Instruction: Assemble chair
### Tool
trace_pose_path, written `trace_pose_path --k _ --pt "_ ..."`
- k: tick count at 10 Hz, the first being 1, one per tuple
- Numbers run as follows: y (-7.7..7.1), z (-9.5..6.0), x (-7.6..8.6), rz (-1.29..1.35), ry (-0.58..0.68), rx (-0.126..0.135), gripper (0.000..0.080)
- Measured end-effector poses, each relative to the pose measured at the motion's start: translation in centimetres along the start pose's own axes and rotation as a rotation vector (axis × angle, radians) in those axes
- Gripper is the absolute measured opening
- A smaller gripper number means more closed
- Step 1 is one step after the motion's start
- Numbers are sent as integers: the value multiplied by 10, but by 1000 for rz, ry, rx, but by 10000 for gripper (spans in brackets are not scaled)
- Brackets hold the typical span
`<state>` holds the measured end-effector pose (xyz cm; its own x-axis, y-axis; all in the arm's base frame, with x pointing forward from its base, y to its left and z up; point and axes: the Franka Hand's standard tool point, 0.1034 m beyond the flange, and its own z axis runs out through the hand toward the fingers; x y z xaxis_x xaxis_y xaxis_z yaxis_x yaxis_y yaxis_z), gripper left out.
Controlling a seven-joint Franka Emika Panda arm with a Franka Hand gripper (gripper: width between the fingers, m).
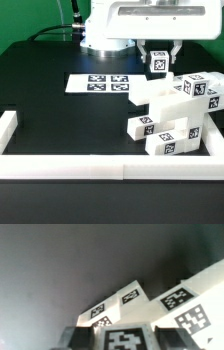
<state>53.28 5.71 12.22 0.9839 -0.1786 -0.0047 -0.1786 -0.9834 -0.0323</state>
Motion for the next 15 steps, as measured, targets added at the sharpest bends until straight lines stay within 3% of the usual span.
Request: trace_pose_path --k 2,4,15 --pt "0 0 0 -1 1 -1 284" --pt "-17 -12 13 -26 7 -9 284" --pt "-19 1 13 -56 14 -25 284"
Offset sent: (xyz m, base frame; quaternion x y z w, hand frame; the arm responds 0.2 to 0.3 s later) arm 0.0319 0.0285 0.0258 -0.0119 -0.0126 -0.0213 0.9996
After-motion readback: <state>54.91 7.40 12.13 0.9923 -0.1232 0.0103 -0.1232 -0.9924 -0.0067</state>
